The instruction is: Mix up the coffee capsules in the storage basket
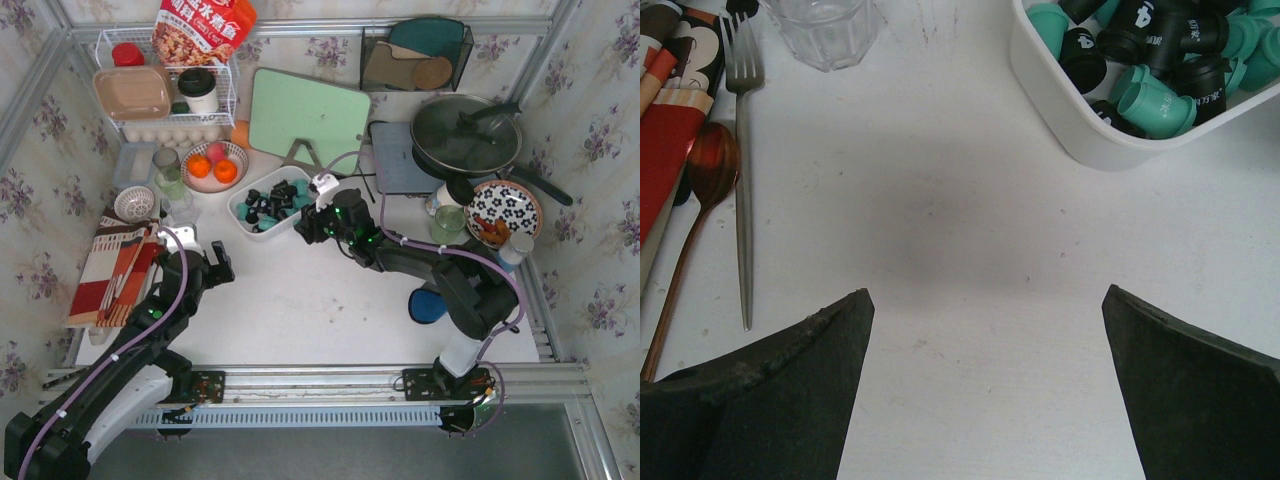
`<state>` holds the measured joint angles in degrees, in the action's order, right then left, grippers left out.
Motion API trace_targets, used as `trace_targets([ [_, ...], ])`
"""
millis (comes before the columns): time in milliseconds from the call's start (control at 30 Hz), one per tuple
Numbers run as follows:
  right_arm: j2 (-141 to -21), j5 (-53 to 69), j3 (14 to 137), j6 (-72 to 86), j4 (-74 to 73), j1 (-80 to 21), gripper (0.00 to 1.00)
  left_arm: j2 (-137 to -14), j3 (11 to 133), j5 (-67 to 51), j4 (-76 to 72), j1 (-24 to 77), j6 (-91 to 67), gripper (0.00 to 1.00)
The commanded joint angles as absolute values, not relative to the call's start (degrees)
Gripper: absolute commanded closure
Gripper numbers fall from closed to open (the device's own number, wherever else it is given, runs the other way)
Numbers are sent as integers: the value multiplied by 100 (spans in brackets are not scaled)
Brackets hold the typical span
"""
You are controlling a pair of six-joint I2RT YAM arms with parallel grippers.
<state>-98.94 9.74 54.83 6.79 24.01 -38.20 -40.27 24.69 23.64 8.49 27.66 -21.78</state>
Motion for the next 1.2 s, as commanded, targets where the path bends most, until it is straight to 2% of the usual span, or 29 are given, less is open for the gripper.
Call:
trace_targets([
  [0, -9706, 307, 5622, 645, 2590, -3823, 68, -4012, 2461, 2299, 776, 2760, -2225, 1],
  [267, -10008, -278, 6182, 609, 2932, -3823, 68, -4028, 2522, 2255, 854, 2760, -2232, 1],
  [700, -12440, -532, 8824, 721, 1928, -3823, 64, -3927, 2531, 2192, 908, 2760, -2208, 1],
  [900, -13096, -339, 9367, 923, 1518, -3823, 50, -4019, 2531, 2178, 871, 2760, -2220, 1],
  [1000, -13167, -119, 9448, 993, 1388, -3823, 35, -4066, 2540, 2171, 861, 2760, -2219, 1],
  [1167, -12987, 137, 9335, 1095, 1358, -3823, 28, -4095, 2540, 2171, 845, 2759, -2220, 1],
])
